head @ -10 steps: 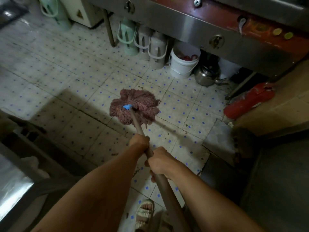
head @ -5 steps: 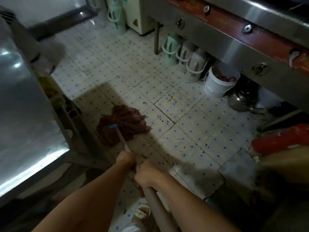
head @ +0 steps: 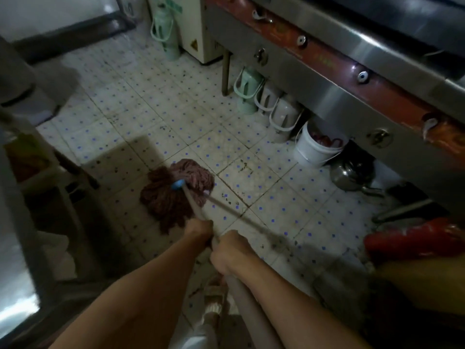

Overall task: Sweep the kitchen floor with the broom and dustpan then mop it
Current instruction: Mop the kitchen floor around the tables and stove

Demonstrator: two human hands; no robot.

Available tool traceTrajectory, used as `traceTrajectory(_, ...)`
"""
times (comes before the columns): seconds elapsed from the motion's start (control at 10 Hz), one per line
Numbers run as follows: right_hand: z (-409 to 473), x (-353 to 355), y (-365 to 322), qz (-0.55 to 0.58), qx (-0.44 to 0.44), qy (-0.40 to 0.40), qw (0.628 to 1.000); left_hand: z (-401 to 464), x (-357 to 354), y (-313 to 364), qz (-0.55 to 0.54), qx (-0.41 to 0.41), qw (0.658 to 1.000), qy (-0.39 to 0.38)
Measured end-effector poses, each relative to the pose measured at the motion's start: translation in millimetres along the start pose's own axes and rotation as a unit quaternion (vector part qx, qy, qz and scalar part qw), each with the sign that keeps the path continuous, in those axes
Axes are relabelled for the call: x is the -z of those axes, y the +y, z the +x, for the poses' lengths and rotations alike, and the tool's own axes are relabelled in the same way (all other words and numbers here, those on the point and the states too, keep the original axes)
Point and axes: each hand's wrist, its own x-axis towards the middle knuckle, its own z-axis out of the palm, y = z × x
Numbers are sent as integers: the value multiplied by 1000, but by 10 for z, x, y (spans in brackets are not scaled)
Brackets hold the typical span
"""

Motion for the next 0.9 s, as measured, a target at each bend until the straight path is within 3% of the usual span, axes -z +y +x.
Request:
traceTrajectory(0.5, 1310, 1360, -433, 133, -77, 59, 986, 1028, -666, 1722, 57, -22, 997, -55)
traceTrajectory(0.9, 1791, 1985, -568, 86, -54, 25, 995, 1415, -903, 2302, 72, -3, 996, -47)
